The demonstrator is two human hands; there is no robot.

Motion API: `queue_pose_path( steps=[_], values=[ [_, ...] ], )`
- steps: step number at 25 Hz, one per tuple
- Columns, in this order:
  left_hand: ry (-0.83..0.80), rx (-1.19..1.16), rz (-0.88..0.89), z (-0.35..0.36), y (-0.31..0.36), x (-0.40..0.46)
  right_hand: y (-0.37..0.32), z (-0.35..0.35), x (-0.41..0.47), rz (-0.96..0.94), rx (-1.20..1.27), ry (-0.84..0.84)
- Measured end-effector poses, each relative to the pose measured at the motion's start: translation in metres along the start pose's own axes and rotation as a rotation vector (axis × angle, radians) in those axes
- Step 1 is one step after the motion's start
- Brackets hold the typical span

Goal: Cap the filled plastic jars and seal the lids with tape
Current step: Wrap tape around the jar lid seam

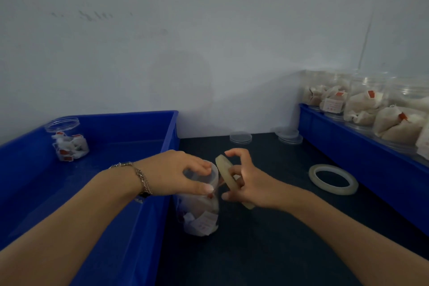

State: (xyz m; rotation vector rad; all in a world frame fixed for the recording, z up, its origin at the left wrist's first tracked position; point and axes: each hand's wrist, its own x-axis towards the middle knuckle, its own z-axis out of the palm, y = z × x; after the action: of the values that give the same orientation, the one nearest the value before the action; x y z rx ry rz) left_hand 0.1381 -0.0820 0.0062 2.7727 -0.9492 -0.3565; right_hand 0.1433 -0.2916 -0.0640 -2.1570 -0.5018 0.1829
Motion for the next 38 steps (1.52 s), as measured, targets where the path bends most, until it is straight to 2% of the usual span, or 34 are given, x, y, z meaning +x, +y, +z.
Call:
queue_pose_path(
  steps=[3,7,10,15,19,24,28,35,38],
  values=[
    [0.148,0.048,-0.091,0.016,0.006,0.004,0.008,0.009,-0.008,-0.039,0.03,0.071],
    [0.23,0.494,-0.263,0.038,0.01,0.017,0.018,0.022,-0.013,-0.14,0.058,0.19],
    [0.264,0.582,-0.204,0.035,0.01,0.022,0.017,0.026,-0.018,-0.203,-0.045,0.259],
    [0.139,0.6,-0.111,0.022,0.008,0.019,0.003,0.002,-0.014,-0.139,-0.44,0.281],
    [0.068,0.468,-0.049,0.016,0.001,0.018,-0.006,-0.019,-0.012,-0.202,-0.805,0.289],
    [-0.06,0.158,0.095,0.006,-0.002,0.012,-0.001,-0.025,-0.01,-0.303,-0.954,0.303],
    [-0.22,-0.024,0.137,0.001,-0.016,0.005,0.009,-0.027,-0.01,-0.237,-1.086,0.299],
    [-0.211,-0.18,0.185,0.003,-0.033,0.015,0.016,-0.013,0.019,-0.257,-1.295,0.393],
    [-0.198,-0.272,0.169,0.004,-0.033,0.012,0.019,-0.002,0.03,-0.208,-1.26,0.396]
  ],
)
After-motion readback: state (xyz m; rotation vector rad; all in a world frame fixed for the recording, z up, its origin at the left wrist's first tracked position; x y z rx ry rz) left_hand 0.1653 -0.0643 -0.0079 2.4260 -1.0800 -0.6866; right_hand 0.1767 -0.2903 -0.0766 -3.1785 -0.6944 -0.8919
